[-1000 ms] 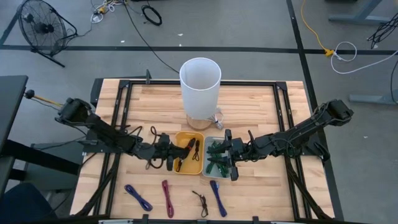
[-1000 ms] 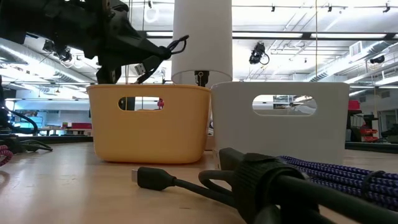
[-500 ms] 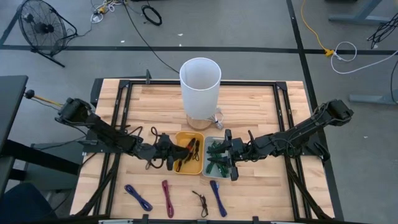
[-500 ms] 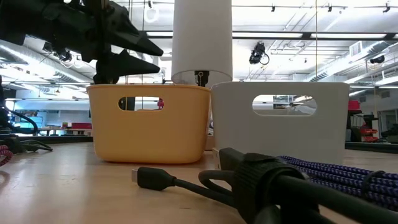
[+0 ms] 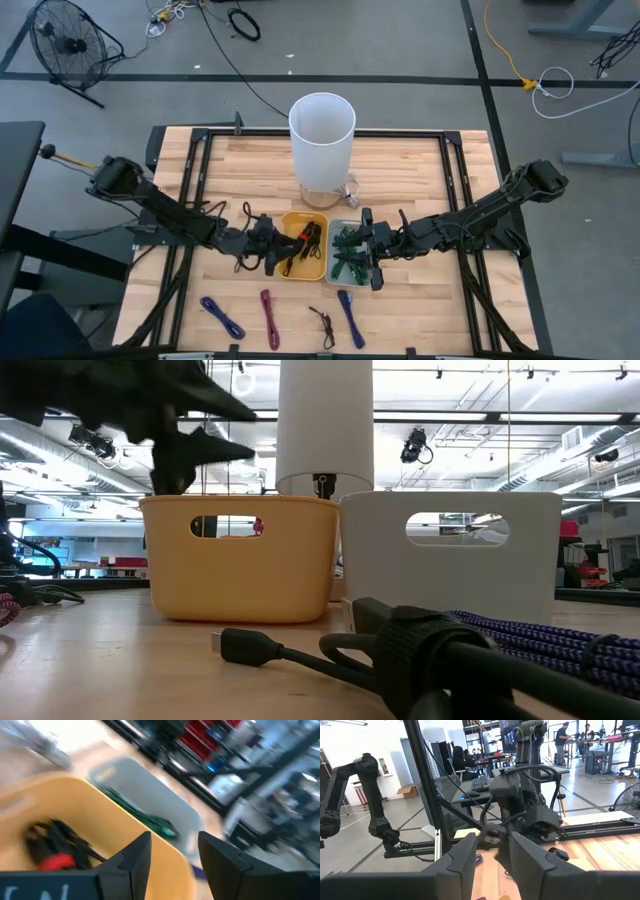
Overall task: Pick & Place USB Port
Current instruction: Put the black charger cable into the yellow bin
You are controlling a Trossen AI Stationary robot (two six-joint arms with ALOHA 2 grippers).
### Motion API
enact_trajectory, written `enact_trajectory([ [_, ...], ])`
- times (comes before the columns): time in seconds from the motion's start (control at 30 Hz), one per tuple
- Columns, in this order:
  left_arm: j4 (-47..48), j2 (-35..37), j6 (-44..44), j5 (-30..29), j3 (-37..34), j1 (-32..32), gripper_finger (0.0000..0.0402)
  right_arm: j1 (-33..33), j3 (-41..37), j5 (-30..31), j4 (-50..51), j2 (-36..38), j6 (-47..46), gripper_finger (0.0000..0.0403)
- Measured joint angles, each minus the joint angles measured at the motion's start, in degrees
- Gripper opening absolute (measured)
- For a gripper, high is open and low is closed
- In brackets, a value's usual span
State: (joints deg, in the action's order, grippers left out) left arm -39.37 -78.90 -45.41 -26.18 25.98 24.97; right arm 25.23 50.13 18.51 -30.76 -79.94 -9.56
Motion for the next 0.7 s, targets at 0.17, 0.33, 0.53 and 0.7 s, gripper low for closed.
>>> enact_trajectory([
  [0.17, 8.3, 4.8, -2.6, 4.9, 0.1, 2.6, 0.0162, 0.0, 0.0, 0.0, 0.3, 0.0, 0.0, 0.0118],
  [0.33, 23.2, 11.5, -11.9, 6.8, 0.0, 5.8, 0.0136, 0.0, 0.0, -0.1, 0.4, 0.0, -0.5, 0.0118],
  [0.53, 45.1, 20.1, -26.1, 16.3, 0.0, 7.1, 0.0112, 0.0, 0.0, -0.1, 0.4, 0.0, -0.5, 0.0118],
  [0.7, 60.7, 25.6, -36.6, 18.5, 0.0, 6.6, 0.0101, 0.0, 0.0, 0.0, 0.4, 0.0, -0.5, 0.0118],
])
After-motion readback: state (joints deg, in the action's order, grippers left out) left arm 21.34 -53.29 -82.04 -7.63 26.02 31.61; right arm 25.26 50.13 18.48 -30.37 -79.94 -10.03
